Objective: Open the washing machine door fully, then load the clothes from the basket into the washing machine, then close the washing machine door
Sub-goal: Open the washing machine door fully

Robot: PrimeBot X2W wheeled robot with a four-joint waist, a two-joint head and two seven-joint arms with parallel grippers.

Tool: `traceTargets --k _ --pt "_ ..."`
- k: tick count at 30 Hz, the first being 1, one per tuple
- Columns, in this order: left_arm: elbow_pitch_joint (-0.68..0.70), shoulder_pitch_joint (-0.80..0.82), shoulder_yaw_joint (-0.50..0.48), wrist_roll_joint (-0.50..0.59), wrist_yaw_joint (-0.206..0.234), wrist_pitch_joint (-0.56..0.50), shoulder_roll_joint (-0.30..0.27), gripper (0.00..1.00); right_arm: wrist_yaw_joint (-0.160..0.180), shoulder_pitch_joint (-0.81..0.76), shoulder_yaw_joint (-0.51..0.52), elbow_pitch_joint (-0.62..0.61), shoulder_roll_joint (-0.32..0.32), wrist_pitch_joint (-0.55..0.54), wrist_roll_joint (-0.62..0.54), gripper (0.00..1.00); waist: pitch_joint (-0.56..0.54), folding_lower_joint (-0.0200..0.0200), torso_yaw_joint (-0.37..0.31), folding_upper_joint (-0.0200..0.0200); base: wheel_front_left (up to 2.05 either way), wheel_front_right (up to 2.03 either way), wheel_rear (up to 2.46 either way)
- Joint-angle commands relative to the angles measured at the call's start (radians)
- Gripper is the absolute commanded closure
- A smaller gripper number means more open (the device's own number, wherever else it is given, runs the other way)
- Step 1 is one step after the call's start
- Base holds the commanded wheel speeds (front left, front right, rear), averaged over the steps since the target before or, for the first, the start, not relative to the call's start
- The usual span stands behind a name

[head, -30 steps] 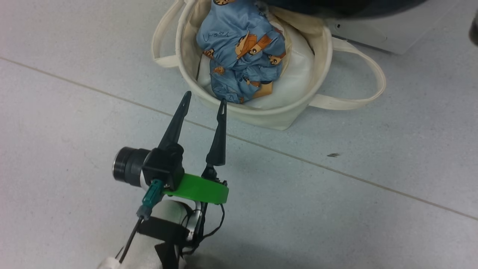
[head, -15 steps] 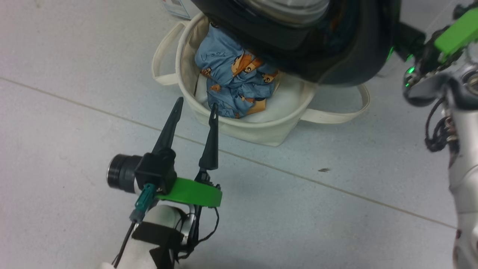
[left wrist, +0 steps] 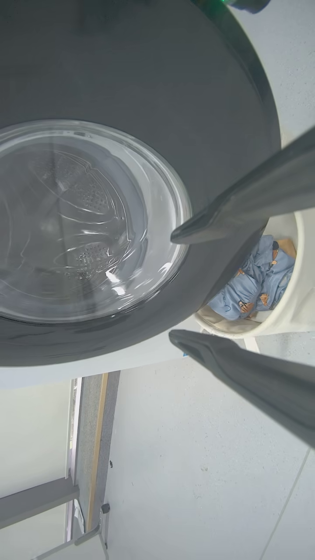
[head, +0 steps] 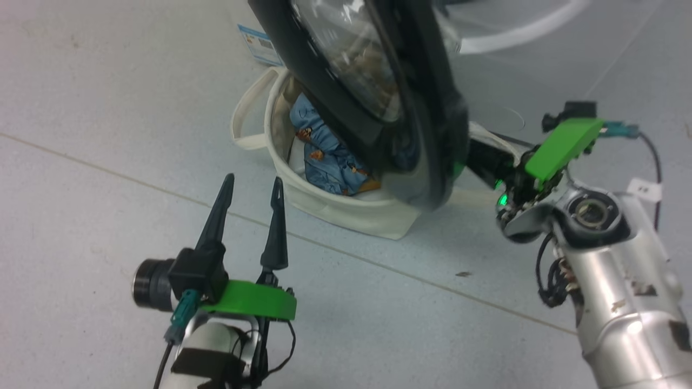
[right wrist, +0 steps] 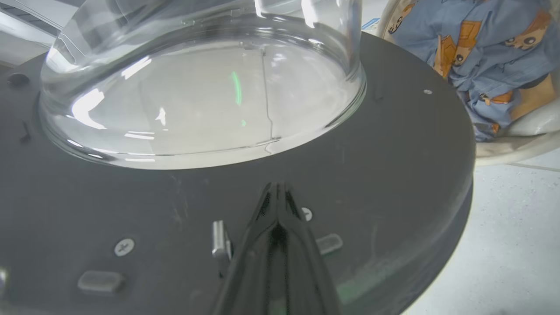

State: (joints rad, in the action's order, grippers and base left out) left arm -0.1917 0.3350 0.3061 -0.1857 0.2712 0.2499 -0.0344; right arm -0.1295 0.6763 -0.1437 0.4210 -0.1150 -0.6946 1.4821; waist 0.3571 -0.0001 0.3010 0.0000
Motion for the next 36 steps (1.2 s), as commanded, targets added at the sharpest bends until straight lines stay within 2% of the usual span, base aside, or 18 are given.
traceTargets --k 1,10,17,24,30,36 --pt "0.031 -0.009 -0.043 0.014 -0.003 0.012 -0.016 0.00 -0.001 -0.012 -0.022 -0.039 0.034 0.008 0.013 1.00 -0.018 0.0002 0.002 0.0000 0.00 0.00 0.00" --pt "0.038 -0.060 -0.079 0.016 -0.022 0.012 -0.016 0.00 -0.001 -0.062 -0.105 -0.026 0.061 0.073 0.024 1.00 -0.052 0.0002 0.005 0.0000 0.00 0.00 0.00" --pt "0.037 -0.070 -0.078 0.023 -0.024 0.012 -0.016 0.00 -0.001 -0.070 -0.075 -0.030 0.043 0.156 0.021 1.00 -0.086 0.0002 -0.004 0.0000 0.00 0.00 0.00" --pt "0.024 -0.081 -0.085 0.032 -0.035 0.012 -0.016 0.00 -0.001 -0.096 -0.091 -0.130 -0.041 0.416 -0.186 1.00 -0.133 0.0002 -0.044 0.0000 0.00 0.00 0.00" --pt "0.013 -0.095 -0.093 0.042 -0.050 0.012 -0.016 0.00 -0.001 -0.155 -0.212 -0.227 -0.150 0.642 -0.419 1.00 -0.176 0.0002 -0.094 0.0000 0.00 0.00 0.00" --pt "0.005 -0.109 -0.091 0.048 -0.059 0.012 -0.016 0.00 -0.001 -0.216 -0.294 -0.259 -0.237 0.865 -0.607 1.00 -0.213 0.0002 -0.135 0.0000 0.00 0.00 0.00"
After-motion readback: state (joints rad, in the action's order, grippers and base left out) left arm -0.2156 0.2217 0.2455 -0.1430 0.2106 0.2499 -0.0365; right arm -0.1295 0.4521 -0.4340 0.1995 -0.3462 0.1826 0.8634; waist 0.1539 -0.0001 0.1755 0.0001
